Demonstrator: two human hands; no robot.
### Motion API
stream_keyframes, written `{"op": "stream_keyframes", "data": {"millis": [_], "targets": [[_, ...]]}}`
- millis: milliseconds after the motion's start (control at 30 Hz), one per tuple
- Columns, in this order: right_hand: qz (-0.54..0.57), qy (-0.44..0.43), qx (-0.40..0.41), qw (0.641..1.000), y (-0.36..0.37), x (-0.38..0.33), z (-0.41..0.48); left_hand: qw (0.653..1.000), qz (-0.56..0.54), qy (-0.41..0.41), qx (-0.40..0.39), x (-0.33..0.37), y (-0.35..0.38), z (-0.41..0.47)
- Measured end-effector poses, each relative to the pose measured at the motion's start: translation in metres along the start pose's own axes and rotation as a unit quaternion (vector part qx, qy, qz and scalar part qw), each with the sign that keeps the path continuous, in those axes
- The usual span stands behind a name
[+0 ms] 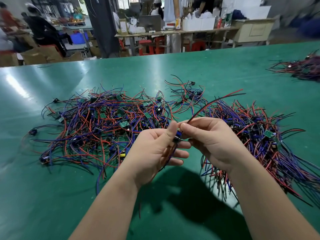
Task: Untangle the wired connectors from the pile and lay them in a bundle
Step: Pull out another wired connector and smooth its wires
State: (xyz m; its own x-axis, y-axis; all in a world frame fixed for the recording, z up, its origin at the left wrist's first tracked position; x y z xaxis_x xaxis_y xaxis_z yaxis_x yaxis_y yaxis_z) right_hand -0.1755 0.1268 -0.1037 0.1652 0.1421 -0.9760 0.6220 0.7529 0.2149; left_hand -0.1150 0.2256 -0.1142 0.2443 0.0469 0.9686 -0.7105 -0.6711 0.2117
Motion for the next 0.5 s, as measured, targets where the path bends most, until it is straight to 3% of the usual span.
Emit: {"op": "stream_keyframes", "data": {"millis": [133,367,500], "targets": [[0.013,0.013,0.053,0.998,-0.011,0.001,0.005,0.999,0.041,0.002,-0.007,-0.002,0.0,-0.003],[0.13,-0.01,0.24,0.962,-0.061,-0.014,0.012,0.99,0.123,-0.049,-0.058,-0.008,0.0,-0.009],[0.15,-0.022,0.275,0.949,-0.074,-0.021,0.01,0.983,0.152,-0.068,-0.077,-0.014,-0.001,-0.01]]}}
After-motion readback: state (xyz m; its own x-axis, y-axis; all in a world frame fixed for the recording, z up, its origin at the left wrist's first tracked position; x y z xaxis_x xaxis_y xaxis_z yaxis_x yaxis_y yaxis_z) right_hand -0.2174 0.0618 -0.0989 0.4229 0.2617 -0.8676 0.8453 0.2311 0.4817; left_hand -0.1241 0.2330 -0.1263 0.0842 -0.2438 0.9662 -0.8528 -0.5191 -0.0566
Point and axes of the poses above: each hand's wrist, its own z-axis towards the middle knuckle, its own y-axis out of the palm, x = y × z, the point moved 7 cm from there along z, towards the middle knuckle, and after that the axes turned 11 degrees about x, right-handed, at the moved point
